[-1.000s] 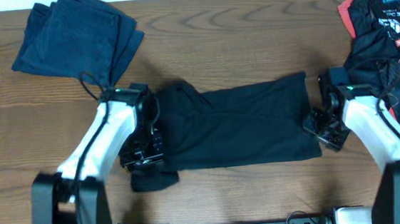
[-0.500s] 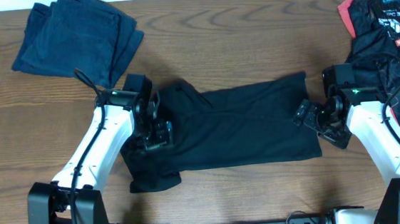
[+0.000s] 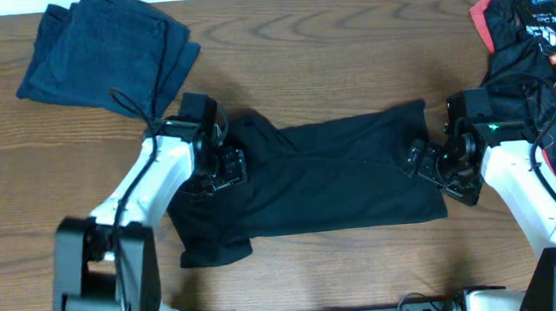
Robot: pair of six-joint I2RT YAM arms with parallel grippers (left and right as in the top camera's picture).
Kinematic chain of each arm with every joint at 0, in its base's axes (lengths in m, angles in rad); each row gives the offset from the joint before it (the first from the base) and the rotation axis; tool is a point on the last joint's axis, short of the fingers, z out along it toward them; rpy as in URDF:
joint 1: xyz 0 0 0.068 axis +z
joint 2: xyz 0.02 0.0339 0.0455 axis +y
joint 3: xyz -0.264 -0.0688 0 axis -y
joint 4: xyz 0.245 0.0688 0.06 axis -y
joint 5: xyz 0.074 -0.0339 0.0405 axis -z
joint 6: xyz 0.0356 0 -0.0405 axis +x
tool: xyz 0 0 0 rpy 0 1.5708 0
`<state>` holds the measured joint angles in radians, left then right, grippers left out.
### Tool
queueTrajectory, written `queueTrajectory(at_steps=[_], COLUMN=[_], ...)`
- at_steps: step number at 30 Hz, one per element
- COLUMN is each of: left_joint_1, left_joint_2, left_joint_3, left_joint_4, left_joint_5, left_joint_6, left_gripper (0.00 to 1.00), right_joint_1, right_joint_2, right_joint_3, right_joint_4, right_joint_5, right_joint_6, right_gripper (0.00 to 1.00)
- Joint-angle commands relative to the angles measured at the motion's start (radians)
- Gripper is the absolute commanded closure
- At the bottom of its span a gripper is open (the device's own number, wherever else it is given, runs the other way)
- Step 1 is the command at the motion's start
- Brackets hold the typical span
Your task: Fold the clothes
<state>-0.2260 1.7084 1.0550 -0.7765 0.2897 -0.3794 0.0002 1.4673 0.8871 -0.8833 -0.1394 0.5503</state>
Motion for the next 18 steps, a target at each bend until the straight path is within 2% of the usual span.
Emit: queueTrajectory(at_steps=[1,10,13,18], left_joint_1=[0.0,0.0,0.0,0.0], left_joint_2=[0.037,0.035,0.035,0.035], left_joint_3=[-0.004,0.014,0.014,0.015], left_joint_4=[0.038,0.092,0.107,0.133], left_joint_5=[0.014,0.014,0.014,0.014], left_joint_6=[-0.018,-0.019,-0.018,-0.018], left_gripper=[0.28,0.53,0.68,0.91], right_joint_1=[0.009,0.009,0.009,0.009], right_joint_2=[-0.01,-0.01,-0.01,-0.01], right_joint_3=[-0.003,-0.003,-0.003,-0.003], right_joint_4=[-0.01,-0.016,-0.01,0.006], right_joint_5=[-0.008,-0.007,-0.007,-0.007], right_joint_6=[-0.017,-0.035,-0.035,-0.035], right_gripper=[0.01,0.02,0.05,0.05])
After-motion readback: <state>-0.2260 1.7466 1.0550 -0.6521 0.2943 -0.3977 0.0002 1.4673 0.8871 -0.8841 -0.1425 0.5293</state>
